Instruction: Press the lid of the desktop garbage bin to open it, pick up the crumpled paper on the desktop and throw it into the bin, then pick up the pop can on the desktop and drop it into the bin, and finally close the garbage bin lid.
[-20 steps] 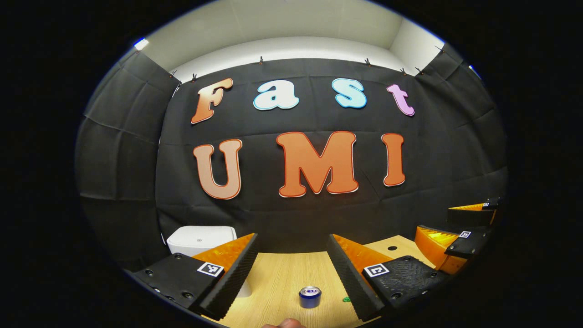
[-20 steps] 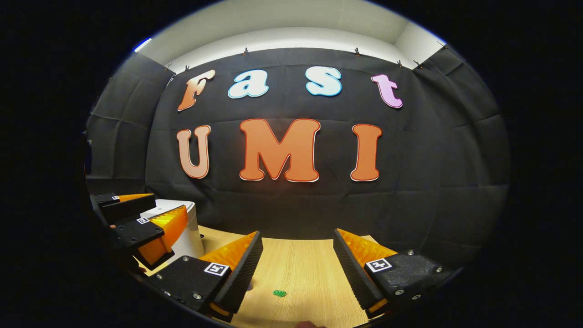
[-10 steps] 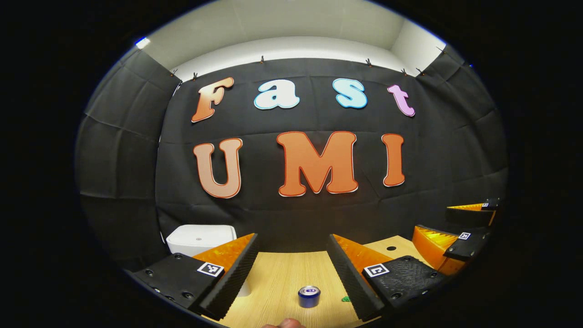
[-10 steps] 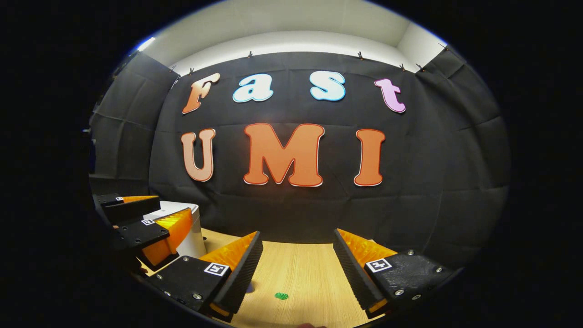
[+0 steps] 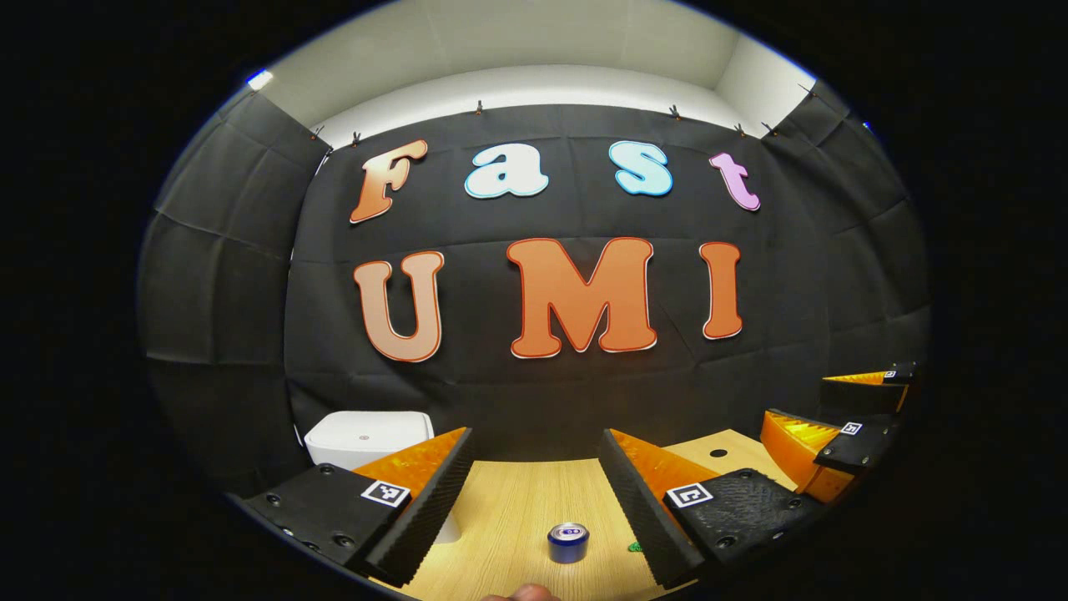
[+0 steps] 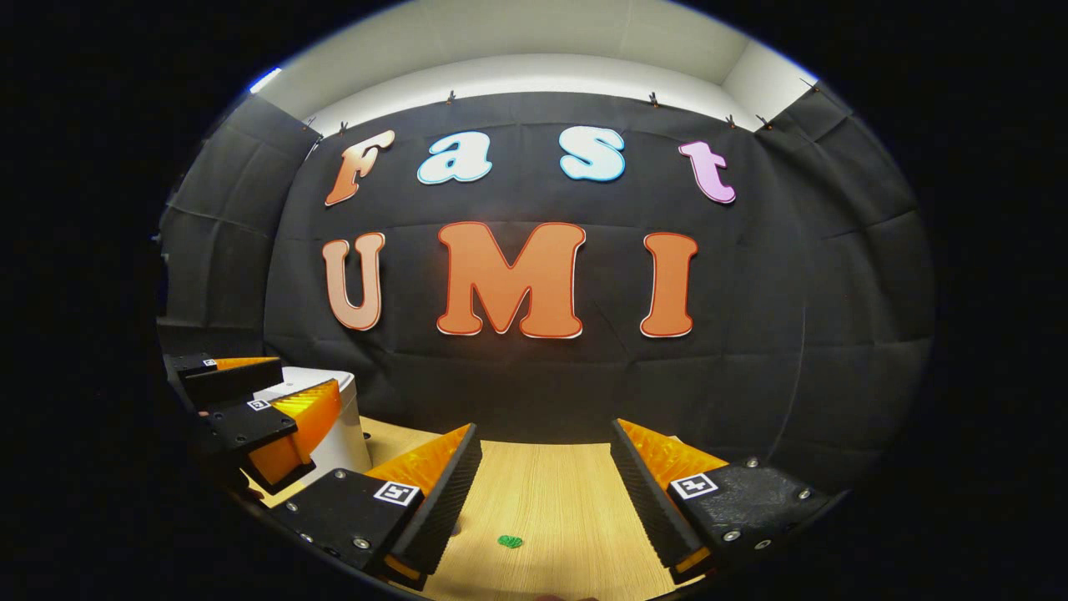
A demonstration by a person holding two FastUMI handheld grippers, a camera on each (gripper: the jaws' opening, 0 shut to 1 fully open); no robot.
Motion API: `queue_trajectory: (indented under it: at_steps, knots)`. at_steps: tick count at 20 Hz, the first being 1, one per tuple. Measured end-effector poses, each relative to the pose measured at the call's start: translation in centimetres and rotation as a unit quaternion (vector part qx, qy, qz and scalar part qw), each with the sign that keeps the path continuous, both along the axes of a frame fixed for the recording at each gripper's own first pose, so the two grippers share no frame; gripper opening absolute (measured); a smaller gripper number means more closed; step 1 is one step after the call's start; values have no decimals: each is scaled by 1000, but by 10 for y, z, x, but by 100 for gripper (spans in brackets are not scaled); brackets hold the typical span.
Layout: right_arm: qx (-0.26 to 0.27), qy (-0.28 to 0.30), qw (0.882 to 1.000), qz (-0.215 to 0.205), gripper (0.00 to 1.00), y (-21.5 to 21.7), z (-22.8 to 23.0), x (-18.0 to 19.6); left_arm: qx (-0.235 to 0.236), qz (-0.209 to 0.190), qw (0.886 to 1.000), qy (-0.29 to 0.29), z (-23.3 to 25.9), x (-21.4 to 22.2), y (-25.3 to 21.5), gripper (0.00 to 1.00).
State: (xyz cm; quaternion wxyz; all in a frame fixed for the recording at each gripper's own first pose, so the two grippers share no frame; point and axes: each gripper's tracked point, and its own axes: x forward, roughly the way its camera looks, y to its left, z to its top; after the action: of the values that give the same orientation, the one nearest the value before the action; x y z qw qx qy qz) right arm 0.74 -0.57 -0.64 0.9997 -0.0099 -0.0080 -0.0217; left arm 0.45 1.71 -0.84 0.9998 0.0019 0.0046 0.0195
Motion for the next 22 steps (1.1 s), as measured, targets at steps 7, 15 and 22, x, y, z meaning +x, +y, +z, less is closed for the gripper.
queue_trajectory:
  at_steps: [7,15,22]
  knots:
    - [0,7,1000,-3,93,-3,-4,3,2,33,999,-3,5,8,28,95]
    - [3,12,1000,-6,93,-4,-7,6,-9,55,998,10,12,15,61,94]
    - [1,14,1000,-5,93,-3,-11,8,-29,93,994,40,5,34,120,61]
